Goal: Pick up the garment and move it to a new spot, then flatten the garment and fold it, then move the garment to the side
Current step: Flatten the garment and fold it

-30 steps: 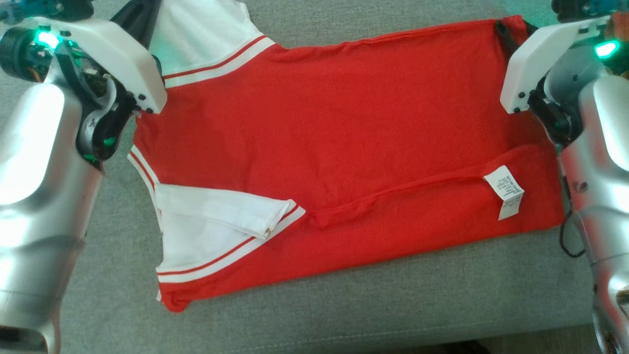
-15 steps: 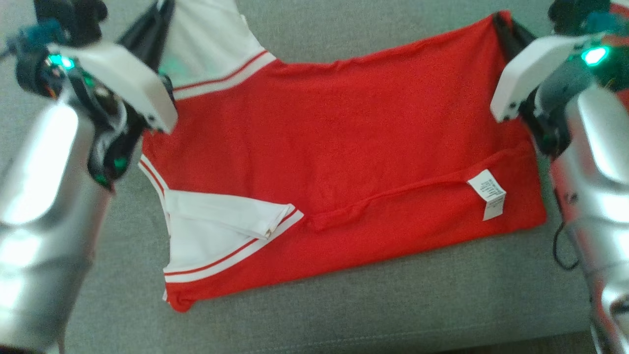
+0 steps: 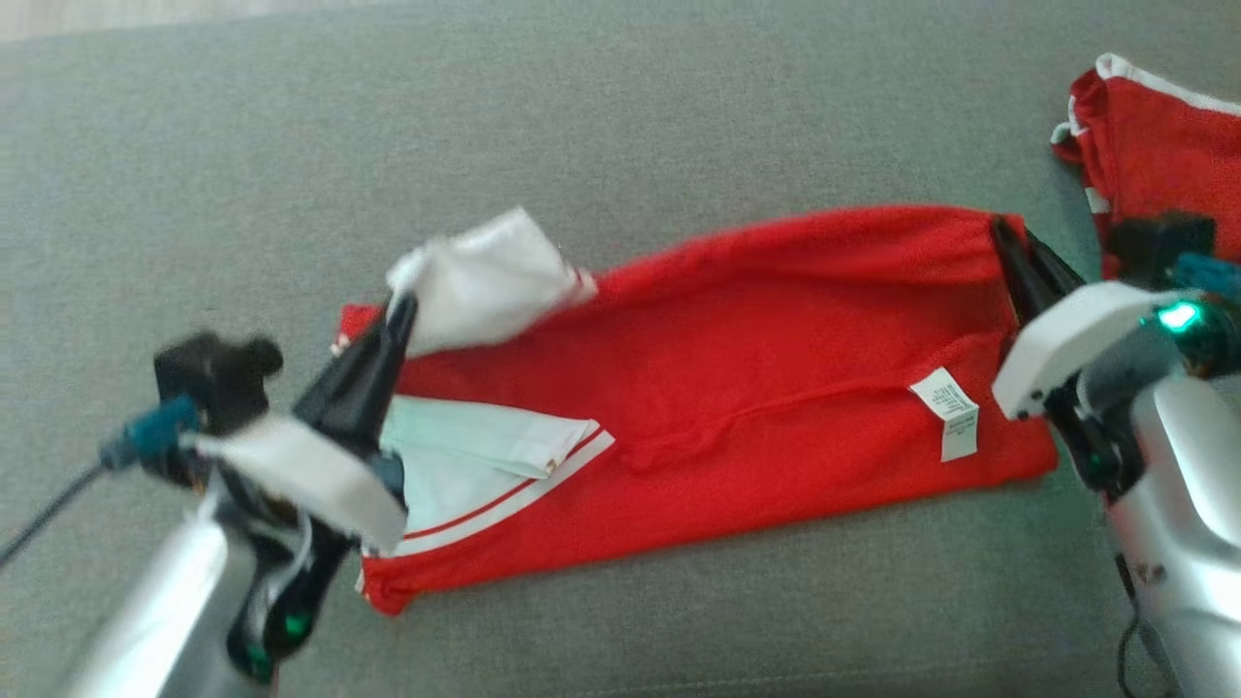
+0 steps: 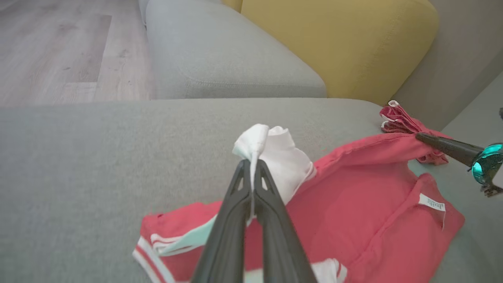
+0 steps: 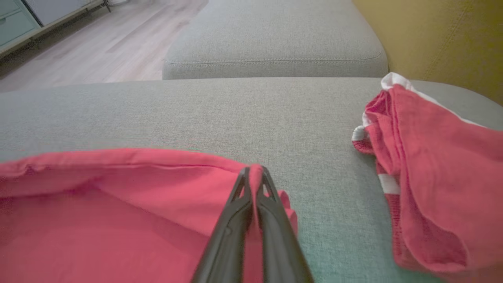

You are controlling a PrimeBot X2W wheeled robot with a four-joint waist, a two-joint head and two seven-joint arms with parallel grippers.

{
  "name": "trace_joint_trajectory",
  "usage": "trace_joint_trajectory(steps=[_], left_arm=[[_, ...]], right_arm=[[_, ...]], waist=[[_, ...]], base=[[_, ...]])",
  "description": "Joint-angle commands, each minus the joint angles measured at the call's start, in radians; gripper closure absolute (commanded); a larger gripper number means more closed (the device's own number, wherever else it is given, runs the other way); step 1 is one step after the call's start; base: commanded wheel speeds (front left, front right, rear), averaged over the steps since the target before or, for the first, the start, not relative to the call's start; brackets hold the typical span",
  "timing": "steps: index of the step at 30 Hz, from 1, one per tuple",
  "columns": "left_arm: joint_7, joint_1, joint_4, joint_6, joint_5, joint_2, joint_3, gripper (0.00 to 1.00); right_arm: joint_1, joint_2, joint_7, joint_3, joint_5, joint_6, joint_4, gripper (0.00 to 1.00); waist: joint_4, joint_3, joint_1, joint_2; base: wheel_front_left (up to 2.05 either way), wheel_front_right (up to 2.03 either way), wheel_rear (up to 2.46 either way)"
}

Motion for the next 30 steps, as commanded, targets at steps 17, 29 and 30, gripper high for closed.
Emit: trace_joint_trajectory(steps=[17,29,30], left_arm=[[-0.144,0.225,-0.049,0.049,-0.029,-0.041,0.011,1.0],[-0.297,0.386,0.002,0.085,-0.037,-0.083,0.026,0.0],[-0.297,0.386,0.002,0.085,-0.037,-0.083,0.026,0.0]], right_arm=[[0.253,0.058,-0.025,-0.186,-0.087,0.007,-0.224,0.71],[0.431,0.172,-0.097,-0.366,-0.145,0.007,-0.333,0.0],[0.431,0.172,-0.097,-0.366,-0.145,0.007,-0.333,0.0]], waist=[[0.032,-0.049,0.0003,0.0],[0.038,-0.109,0.0003,0.0],[0.038,-0.109,0.0003,0.0]], base=[[0.0,0.0,0.0],[0.0,0.0,0.0],[0.0,0.0,0.0]])
